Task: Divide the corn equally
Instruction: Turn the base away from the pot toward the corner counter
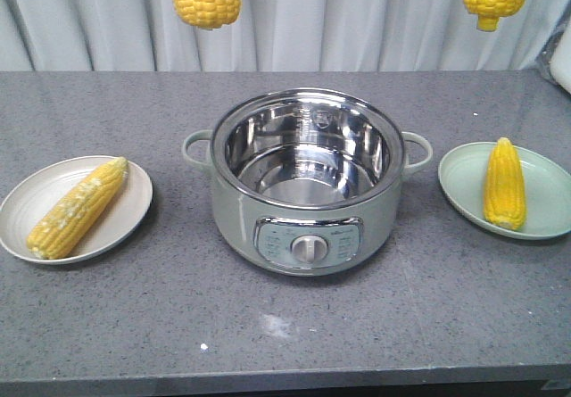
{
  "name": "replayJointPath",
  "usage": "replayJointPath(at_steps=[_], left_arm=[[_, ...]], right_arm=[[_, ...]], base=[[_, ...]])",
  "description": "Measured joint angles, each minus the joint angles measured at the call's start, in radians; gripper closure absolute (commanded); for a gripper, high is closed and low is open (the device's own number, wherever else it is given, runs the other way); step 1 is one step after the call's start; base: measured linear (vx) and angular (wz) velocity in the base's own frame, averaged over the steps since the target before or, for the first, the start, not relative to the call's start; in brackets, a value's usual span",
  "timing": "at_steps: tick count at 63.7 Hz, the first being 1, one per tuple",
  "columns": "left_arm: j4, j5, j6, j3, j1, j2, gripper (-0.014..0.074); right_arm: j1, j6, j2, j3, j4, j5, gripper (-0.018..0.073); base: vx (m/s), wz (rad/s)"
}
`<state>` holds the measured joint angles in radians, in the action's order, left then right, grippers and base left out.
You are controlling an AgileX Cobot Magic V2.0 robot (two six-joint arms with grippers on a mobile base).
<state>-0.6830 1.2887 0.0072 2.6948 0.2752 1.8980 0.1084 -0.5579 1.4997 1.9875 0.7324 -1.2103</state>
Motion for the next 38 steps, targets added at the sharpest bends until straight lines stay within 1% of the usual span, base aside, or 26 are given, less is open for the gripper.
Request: replayJointPath(at_steps=[17,38], left_arm=[[0.000,0.000,0.000,0.000,0.000,0.000,0.0603],[0.000,0.000,0.000,0.000,0.000,0.000,0.0603]], right_arm=[[0.000,0.000,0.000,0.000,0.000,0.000,0.0566],[0.000,-0.001,0.000,0.000,0.000,0.000,0.0566]], base=[[-0.01,-0.21],[0.00,-0.32]])
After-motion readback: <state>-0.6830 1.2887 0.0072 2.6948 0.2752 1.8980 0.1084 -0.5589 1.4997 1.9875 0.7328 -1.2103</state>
